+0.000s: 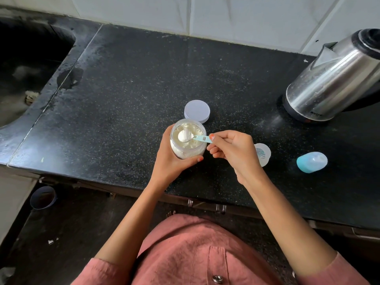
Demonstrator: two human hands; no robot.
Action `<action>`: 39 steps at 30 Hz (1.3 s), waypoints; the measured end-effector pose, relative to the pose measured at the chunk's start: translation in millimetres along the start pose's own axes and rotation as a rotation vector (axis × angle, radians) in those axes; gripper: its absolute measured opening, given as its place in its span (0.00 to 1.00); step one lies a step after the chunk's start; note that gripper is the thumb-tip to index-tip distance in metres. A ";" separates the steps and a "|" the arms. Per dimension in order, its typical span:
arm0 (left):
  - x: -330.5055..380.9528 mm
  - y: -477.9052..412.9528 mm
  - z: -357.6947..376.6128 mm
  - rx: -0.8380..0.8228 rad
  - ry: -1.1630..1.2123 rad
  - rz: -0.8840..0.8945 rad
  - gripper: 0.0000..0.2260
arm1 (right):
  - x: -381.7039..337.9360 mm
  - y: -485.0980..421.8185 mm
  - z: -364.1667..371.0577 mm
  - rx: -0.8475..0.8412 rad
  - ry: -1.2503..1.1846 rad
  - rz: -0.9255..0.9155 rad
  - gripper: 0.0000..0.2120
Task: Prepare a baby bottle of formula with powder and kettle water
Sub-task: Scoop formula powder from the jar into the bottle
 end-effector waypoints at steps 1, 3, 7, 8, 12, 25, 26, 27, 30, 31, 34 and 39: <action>1.2 0.0 0.6 -0.005 0.007 -0.002 0.38 | -0.2 0.8 -0.7 0.001 0.004 -0.005 0.06; 0.4 -0.3 1.2 -0.016 0.022 -0.016 0.41 | -0.3 2.7 -2.5 0.002 0.006 -0.011 0.06; -5.9 3.2 -0.9 0.033 0.027 -0.082 0.52 | -1.9 7.1 -8.1 0.003 -0.020 -0.014 0.04; -6.9 4.3 -2.2 0.059 0.019 -0.101 0.54 | -2.5 8.2 -9.4 0.003 -0.033 -0.012 0.04; 0.6 9.8 -6.4 0.130 -0.035 -0.051 0.50 | -6.3 13.1 -15.7 -0.006 -0.081 -0.002 0.03; 48.7 49.3 41.1 0.299 -0.217 0.242 0.23 | -19.3 38.1 -91.1 0.140 -0.218 -0.069 0.04; 49.7 49.5 50.1 0.260 -0.215 0.241 0.23 | -17.7 40.4 -99.0 0.159 -0.232 -0.066 0.04; 49.9 49.6 58.5 0.217 -0.211 0.240 0.23 | -16.1 42.9 -106.2 0.176 -0.243 -0.060 0.05; 48.1 51.1 81.7 0.103 -0.204 0.255 0.22 | -9.0 50.2 -124.6 0.222 -0.249 -0.041 0.03; 45.5 50.9 88.7 0.071 -0.191 0.248 0.23 | -6.2 52.4 -129.7 0.237 -0.248 -0.036 0.03; 32.4 45.0 109.1 -0.025 -0.157 0.127 0.30 | 2.4 57.5 -140.1 0.263 -0.241 -0.032 0.03; 10.3 28.6 134.8 -0.119 -0.189 -0.074 0.43 | 14.9 58.0 -146.5 0.266 -0.235 -0.011 0.04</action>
Point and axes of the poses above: each hand's wrist, its own y-axis away from the middle knuckle, its own z-axis out of the palm, x = y × z, the point moved 3 cm from there along -y, towards the middle knuckle, and after that the axes turned 5 degrees about -z, right-handed, at the moved point
